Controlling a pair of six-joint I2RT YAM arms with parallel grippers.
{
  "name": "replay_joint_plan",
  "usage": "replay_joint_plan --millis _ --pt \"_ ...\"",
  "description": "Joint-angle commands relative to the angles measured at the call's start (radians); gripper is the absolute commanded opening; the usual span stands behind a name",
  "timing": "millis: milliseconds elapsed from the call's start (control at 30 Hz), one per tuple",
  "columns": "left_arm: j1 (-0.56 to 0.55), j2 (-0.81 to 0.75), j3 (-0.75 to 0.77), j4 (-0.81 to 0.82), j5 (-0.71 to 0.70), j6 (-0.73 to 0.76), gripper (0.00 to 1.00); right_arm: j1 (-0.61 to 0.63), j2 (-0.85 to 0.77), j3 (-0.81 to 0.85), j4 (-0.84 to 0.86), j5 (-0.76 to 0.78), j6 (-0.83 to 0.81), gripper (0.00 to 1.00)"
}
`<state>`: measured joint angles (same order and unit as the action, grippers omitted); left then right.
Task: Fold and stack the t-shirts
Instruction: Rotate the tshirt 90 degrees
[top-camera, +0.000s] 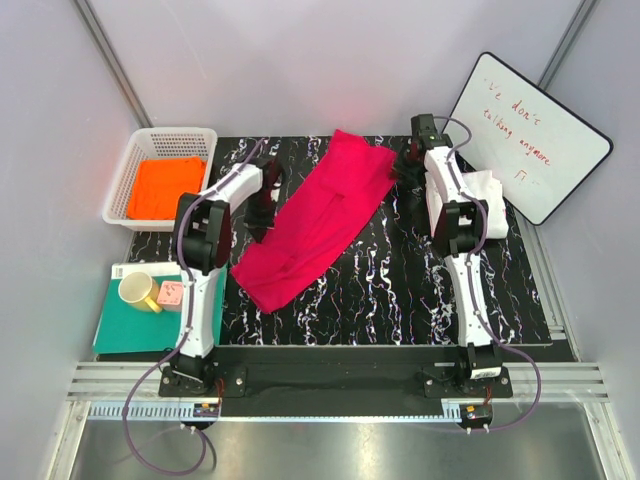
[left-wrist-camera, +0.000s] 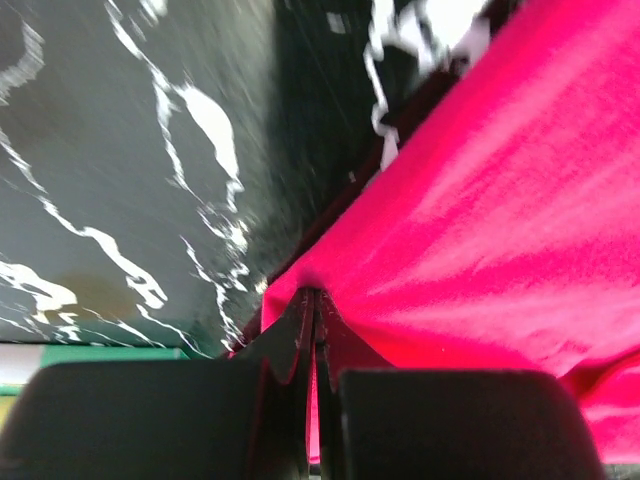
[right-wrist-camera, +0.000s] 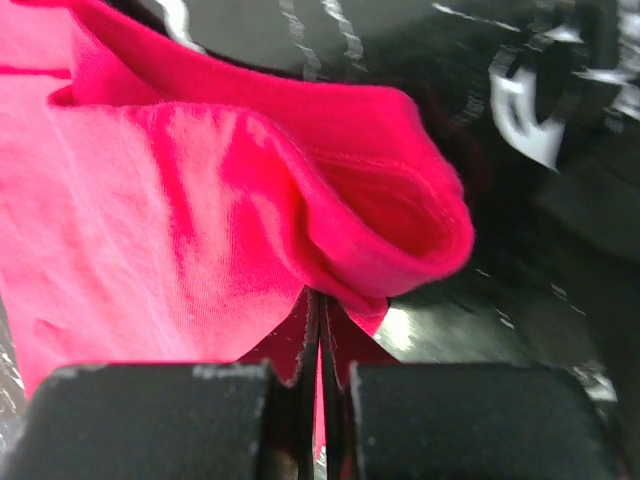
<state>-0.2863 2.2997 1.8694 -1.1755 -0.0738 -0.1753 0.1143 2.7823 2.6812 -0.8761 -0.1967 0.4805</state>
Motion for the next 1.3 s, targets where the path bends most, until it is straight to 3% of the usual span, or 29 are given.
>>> replay_joint_plan --millis 0,233,433,633,800,833,867,933,967,1033,1200,1267 --pt "-0.046 0.001 -0.117 -0.047 0.181 0.007 0.0 0.038 0.063 0.074 0.038 -0.026 0.018 0.0" --pt "-0.163 -0.035 -0.084 -0.108 0.321 0.011 0.0 0.076 0.06 0.068 0.228 -0.069 0.027 0.0" --pt "-0.185 -0.126 -0.115 -0.084 0.171 -0.012 0.0 0.079 -0.053 0.034 0.246 -0.058 0.001 0.0" --pt "-0.159 -0.239 -0.111 -0.062 0.075 -0.036 0.0 0.065 -0.432 -0.344 0.247 -0.115 -0.022 0.0" --pt "-0.076 -0.38 -0.203 0.035 0.118 -0.09 0.02 0.027 -0.732 -0.844 0.297 -0.42 0.096 0.07" --pt "-0.053 -0.441 -0.225 0.052 0.156 -0.095 0.09 0.027 -0.829 -0.936 0.33 -0.45 0.143 0.08" --pt "-0.044 -0.471 -0.248 0.069 0.175 -0.101 0.27 0.027 -0.88 -1.118 0.365 -0.505 0.167 0.09" --pt "-0.031 -0.55 -0.311 0.111 0.212 -0.104 0.47 0.028 -1.017 -1.284 0.439 -0.532 0.213 0.17" --pt "-0.031 -0.572 -0.344 0.117 0.213 -0.115 0.69 0.028 -1.058 -1.417 0.445 -0.549 0.216 0.21" --pt "-0.031 -0.63 -0.38 0.123 0.224 -0.131 0.99 0.027 -1.171 -1.532 0.463 -0.569 0.225 0.29" --pt "-0.031 -0.738 -0.506 0.157 0.278 -0.19 0.99 0.059 -1.371 -1.793 0.459 -0.584 0.234 0.54" --pt "-0.031 -0.779 -0.559 0.18 0.324 -0.214 0.99 0.085 -1.441 -1.871 0.459 -0.572 0.247 0.59"
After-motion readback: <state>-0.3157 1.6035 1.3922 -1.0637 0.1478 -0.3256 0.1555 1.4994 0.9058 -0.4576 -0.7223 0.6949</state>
